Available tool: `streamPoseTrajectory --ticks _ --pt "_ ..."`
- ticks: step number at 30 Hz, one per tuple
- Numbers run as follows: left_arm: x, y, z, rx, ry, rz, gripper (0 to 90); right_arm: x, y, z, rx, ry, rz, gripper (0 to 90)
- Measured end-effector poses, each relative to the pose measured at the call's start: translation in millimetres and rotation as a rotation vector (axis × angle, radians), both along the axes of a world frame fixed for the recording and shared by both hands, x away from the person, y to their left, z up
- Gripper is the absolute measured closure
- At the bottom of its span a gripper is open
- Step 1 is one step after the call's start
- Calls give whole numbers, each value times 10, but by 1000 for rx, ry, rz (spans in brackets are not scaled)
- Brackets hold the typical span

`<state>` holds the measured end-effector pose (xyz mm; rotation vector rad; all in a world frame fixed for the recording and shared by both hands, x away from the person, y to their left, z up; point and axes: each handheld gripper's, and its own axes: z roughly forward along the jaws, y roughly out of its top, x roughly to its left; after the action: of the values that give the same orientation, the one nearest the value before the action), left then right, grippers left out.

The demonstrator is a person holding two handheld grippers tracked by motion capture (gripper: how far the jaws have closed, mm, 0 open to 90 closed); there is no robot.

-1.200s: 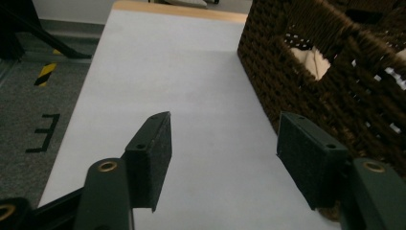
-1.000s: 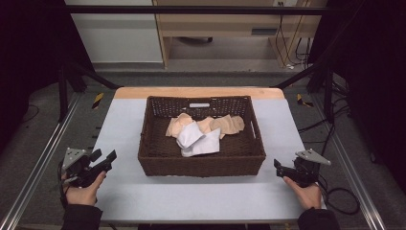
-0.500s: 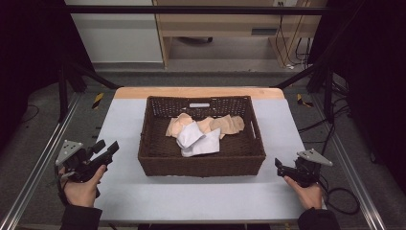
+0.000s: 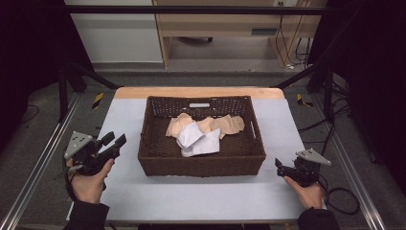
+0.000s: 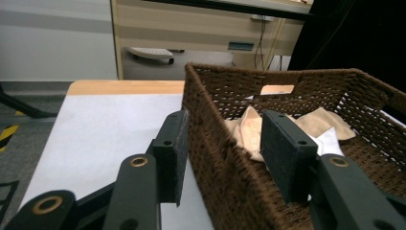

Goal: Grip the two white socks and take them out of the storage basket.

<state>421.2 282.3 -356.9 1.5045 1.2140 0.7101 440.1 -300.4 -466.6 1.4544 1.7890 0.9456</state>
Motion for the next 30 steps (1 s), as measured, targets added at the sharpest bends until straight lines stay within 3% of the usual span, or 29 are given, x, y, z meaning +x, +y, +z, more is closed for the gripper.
streamPoseTrajectory --ticks 13,30 --pt "225 -393 177 4 -26 -55 536 -3 -6 5 3 -6 -1 73" --pt "449 -763 267 30 -26 -92 521 -2 -7 6 3 -9 -4 74"
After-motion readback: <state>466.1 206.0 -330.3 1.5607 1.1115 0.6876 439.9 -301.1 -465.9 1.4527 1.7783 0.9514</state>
